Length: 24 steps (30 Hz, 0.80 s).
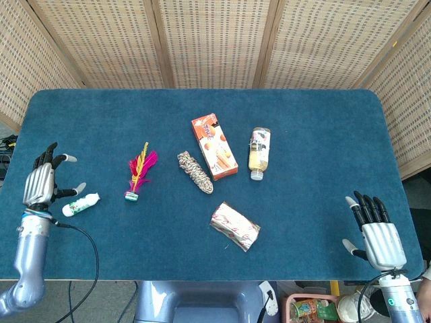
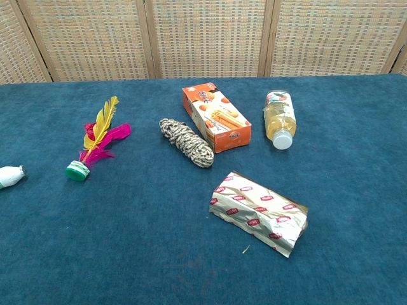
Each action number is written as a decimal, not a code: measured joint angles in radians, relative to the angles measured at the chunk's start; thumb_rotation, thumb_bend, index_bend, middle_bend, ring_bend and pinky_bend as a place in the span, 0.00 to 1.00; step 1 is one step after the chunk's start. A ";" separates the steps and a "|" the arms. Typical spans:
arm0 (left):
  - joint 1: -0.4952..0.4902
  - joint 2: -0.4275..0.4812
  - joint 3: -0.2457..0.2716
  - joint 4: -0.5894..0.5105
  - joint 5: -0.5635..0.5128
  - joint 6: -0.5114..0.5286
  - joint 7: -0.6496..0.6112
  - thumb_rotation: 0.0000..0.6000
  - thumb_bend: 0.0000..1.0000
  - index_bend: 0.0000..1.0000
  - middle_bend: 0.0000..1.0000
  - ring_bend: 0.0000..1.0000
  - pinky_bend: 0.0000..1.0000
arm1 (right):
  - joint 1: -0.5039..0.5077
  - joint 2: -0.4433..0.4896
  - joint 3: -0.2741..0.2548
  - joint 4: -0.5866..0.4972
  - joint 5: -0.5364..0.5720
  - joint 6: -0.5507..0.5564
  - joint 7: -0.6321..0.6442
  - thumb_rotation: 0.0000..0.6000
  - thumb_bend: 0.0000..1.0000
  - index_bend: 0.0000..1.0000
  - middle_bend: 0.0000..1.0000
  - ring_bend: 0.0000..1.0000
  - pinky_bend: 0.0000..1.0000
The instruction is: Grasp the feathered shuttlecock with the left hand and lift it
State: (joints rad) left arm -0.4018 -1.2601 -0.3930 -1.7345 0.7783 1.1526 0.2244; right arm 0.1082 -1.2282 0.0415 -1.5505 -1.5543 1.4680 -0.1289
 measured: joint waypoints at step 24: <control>-0.555 -0.234 -0.118 0.390 -0.844 -0.108 0.487 1.00 0.23 0.40 0.00 0.00 0.00 | 0.023 -0.019 0.001 0.039 0.019 -0.045 0.034 1.00 0.17 0.05 0.00 0.00 0.00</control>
State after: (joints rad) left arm -0.9565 -1.4938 -0.5109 -1.3449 -0.0658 1.0450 0.7118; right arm 0.1314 -1.2471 0.0428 -1.5119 -1.5350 1.4229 -0.0945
